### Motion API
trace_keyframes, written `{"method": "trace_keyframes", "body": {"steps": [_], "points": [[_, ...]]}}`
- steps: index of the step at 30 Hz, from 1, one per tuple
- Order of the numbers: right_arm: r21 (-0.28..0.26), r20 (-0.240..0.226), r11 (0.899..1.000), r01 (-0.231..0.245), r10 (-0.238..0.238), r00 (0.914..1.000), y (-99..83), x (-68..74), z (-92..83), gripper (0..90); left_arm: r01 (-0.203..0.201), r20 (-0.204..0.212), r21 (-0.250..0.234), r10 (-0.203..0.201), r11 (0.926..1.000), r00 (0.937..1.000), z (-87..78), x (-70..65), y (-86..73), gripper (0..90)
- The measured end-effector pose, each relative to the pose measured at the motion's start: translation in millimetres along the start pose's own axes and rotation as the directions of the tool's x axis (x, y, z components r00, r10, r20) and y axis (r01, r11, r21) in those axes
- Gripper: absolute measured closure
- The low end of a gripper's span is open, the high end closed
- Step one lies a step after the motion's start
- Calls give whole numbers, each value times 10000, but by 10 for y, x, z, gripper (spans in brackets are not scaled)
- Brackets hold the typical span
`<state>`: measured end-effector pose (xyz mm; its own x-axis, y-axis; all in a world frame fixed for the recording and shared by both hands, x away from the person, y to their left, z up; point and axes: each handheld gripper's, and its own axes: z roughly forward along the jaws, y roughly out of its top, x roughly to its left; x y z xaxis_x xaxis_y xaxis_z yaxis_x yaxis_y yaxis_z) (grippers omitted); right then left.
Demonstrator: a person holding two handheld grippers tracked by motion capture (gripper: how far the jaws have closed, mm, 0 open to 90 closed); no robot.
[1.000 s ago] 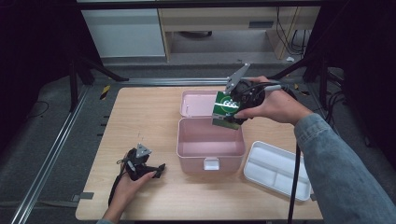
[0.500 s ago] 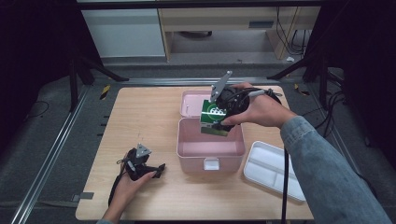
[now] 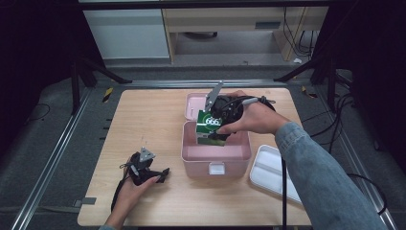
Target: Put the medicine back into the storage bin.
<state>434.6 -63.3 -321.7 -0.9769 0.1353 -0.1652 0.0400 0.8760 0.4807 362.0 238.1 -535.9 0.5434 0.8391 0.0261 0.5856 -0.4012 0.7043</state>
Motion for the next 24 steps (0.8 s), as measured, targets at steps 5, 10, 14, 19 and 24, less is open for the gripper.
{"method": "trace_keyframes", "body": {"steps": [5,10,14,19,24], "points": [[28,-192,10000,40,-40,9998,36,20,97,171,-1,1,1,1,10000,10000,0,0,0,12],[38,-339,9999,100,-98,9994,64,41,177,171,1,-1,1,-1,10000,10000,0,0,0,12],[-51,-473,9999,137,-139,9988,90,39,234,171,-3,2,5,3,10000,10000,0,0,0,12],[-6,-614,9998,199,-199,9979,122,36,334,171,-3,0,0,3,10000,10000,0,0,0,12],[22,-746,9998,206,-204,9970,145,24,429,171,-4,3,1,4,10000,10000,-1,0,-1,12]]}}
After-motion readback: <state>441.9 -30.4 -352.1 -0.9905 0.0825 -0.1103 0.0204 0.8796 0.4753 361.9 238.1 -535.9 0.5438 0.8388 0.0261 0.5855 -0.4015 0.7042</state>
